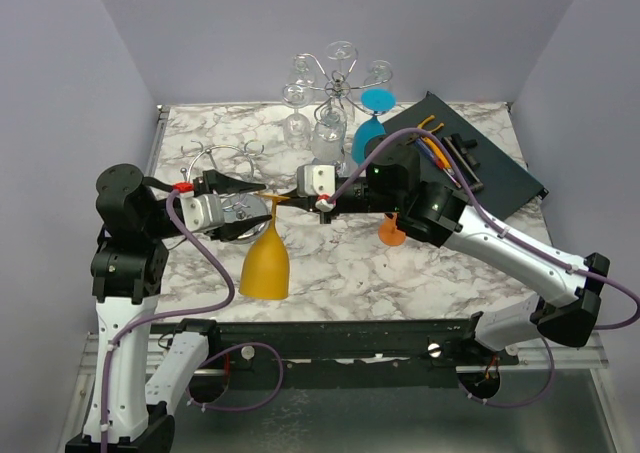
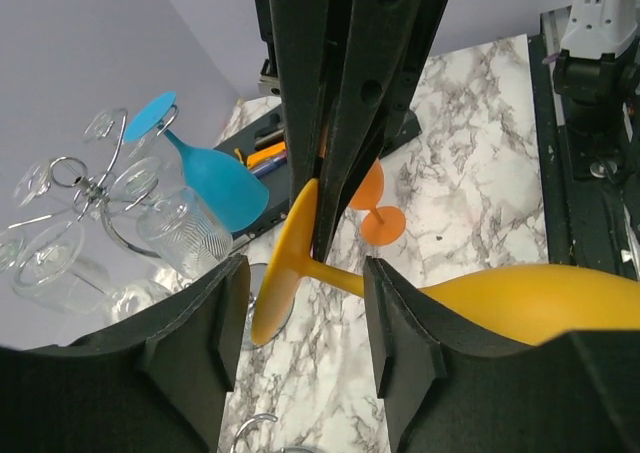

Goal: Place the wine glass upside down on the wine glass rack
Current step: Turn the wine glass upside down at the wine rack, then pick up the wine glass at the center of the board.

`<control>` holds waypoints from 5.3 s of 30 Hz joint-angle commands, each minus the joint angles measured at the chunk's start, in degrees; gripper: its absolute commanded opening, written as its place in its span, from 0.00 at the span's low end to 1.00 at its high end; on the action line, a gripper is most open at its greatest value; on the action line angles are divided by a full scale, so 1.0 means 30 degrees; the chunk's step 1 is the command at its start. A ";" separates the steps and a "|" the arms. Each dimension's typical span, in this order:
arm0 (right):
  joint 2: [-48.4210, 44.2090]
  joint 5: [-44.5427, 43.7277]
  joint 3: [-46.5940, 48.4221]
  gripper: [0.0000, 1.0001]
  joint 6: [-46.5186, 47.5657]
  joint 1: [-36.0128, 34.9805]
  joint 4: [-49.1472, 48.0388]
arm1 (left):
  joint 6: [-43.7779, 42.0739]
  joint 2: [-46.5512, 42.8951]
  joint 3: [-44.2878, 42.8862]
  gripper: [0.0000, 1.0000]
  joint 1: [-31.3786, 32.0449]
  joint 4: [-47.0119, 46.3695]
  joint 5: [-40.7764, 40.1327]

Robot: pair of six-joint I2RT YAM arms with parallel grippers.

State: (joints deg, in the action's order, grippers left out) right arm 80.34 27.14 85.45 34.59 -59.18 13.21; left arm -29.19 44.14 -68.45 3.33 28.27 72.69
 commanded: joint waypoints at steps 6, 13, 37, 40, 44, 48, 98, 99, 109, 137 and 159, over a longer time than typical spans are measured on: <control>0.0438 0.0242 0.0816 0.01 0.0393 -0.0313 -0.0390 | -0.2697 0.0359 0.0260 0.27 -0.0107 0.1184 0.0155; -0.0281 -0.1164 -0.0767 0.40 0.0465 -0.0313 -0.1452 | -0.6146 -0.0041 0.0194 0.00 -0.0095 0.1706 -0.1824; -0.5747 -1.1735 -0.5382 0.72 -0.2066 -0.0313 -0.2673 | -2.7017 -0.2159 -0.3676 0.00 -0.0055 1.4444 -1.6517; -0.5991 -1.1643 -0.5610 0.72 -0.2364 -0.0314 -0.2758 | -2.6650 -0.2684 -0.2711 0.00 0.0029 1.4852 -1.8481; -0.6213 -1.1390 -0.5719 0.72 -0.2745 -0.0314 -0.2717 | -2.5659 -0.3285 -0.0814 0.00 0.0258 1.3889 -2.0265; -0.6283 -1.1221 -0.5714 0.72 -0.3000 -0.0321 -0.2459 | -2.4992 -0.3240 0.0374 0.00 0.0503 1.2901 -2.2164; -0.7606 -1.1886 -0.6653 0.70 -0.3795 -0.0314 -0.1614 | -2.2377 -0.0538 0.2826 0.00 0.0533 0.6721 -2.2337; -0.7591 -1.1934 -0.6670 0.70 -0.3786 -0.0313 -0.1636 | -2.2307 -0.0484 0.2856 0.01 0.0544 0.6668 -2.2353; -0.7498 -1.2325 -0.6824 0.71 -0.3695 -0.0328 -0.1745 | -2.0049 -0.0356 0.1969 0.47 0.0539 0.6824 -2.0034; -0.5999 -1.6147 -0.6364 0.84 -1.0168 0.1132 0.3529 | -0.1616 -0.0145 -0.1608 0.98 0.0533 0.4007 -1.4040; -0.3358 -1.5372 -0.5586 0.70 -1.4930 0.3538 1.0110 | 0.4544 -0.0777 -0.0862 0.99 0.0530 0.2150 -1.3769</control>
State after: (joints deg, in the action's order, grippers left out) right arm 67.26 -17.72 70.70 -11.51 -49.17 45.91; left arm -17.50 42.68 -71.85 4.75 35.79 30.04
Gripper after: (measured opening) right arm 0.712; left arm 0.987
